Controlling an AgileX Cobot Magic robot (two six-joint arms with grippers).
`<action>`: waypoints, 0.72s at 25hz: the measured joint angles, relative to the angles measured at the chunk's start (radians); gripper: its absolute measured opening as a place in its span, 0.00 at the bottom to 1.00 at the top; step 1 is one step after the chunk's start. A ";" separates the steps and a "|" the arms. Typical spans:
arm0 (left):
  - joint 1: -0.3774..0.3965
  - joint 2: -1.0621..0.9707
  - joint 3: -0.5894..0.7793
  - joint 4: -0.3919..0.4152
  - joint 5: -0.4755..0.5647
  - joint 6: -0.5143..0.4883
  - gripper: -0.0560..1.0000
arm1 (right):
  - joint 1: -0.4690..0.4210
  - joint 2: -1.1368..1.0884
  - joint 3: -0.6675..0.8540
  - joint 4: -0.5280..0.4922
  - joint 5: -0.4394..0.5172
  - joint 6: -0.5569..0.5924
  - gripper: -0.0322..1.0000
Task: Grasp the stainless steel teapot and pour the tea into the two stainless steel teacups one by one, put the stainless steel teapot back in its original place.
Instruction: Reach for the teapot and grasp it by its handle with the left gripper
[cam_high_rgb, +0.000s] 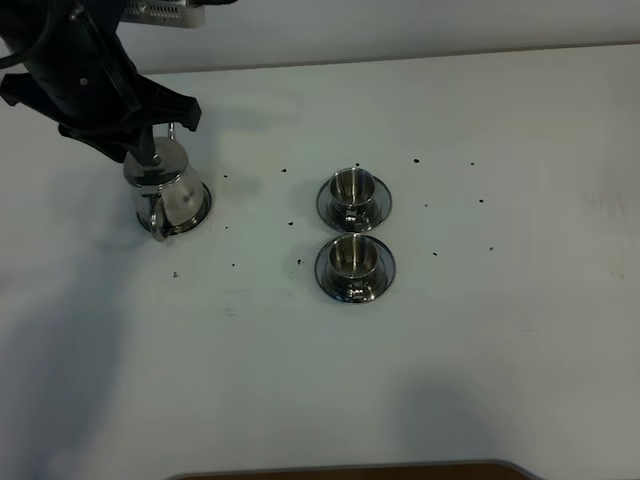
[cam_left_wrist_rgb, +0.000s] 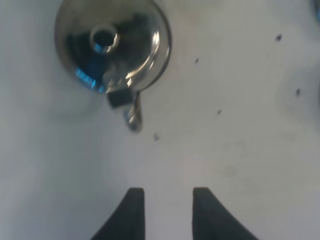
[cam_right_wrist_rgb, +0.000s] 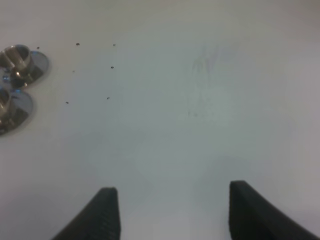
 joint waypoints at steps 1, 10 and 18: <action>0.000 0.011 -0.006 -0.014 0.000 0.008 0.32 | 0.000 0.000 0.000 0.000 0.000 0.000 0.50; 0.000 0.051 -0.012 -0.039 0.000 0.040 0.33 | 0.000 0.000 0.000 0.000 0.000 0.002 0.50; 0.028 0.051 -0.012 0.031 0.000 -0.090 0.42 | 0.000 0.000 0.000 0.000 0.000 0.002 0.50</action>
